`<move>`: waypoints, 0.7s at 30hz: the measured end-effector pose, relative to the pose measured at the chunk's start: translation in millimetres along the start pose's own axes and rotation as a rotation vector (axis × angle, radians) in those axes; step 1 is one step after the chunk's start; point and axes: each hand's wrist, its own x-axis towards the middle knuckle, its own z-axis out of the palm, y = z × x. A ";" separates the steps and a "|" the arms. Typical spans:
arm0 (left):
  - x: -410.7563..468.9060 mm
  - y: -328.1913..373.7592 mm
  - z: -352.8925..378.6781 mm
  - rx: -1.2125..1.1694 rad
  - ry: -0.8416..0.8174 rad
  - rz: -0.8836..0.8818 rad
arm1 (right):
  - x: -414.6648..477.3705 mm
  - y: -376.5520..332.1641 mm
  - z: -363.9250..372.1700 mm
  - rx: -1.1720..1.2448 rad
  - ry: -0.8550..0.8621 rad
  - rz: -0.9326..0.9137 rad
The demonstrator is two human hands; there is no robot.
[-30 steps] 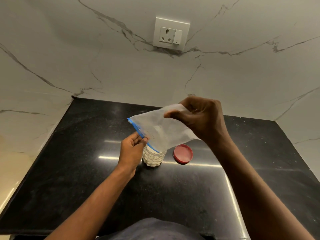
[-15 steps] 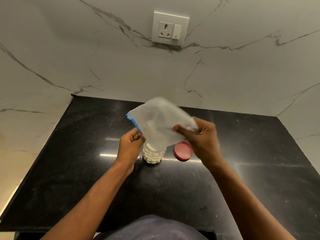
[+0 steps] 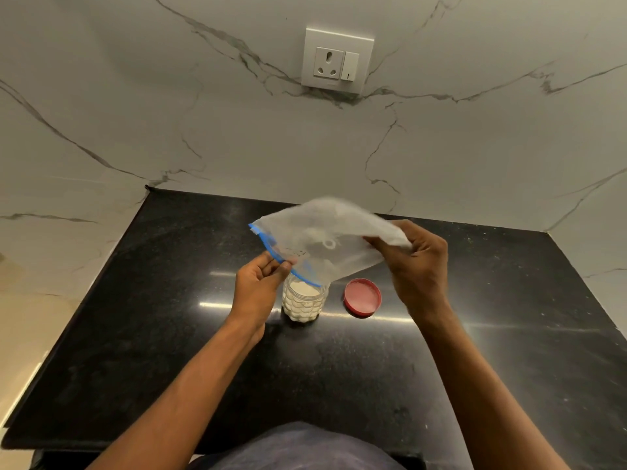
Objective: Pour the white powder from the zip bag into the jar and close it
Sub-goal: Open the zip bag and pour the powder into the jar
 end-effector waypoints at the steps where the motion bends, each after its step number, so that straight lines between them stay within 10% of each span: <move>1: -0.3 0.0 -0.5 0.000 -0.001 0.002 | -1.6 -0.2 3.0 -0.030 -0.016 -0.005; 10: 3.8 1.0 -4.0 -0.020 0.035 0.003 | -1.9 2.2 -5.6 -0.200 0.021 -0.101; 21: 6.4 6.6 -4.4 -0.084 -0.074 0.032 | 3.1 2.8 -32.2 0.205 0.140 0.127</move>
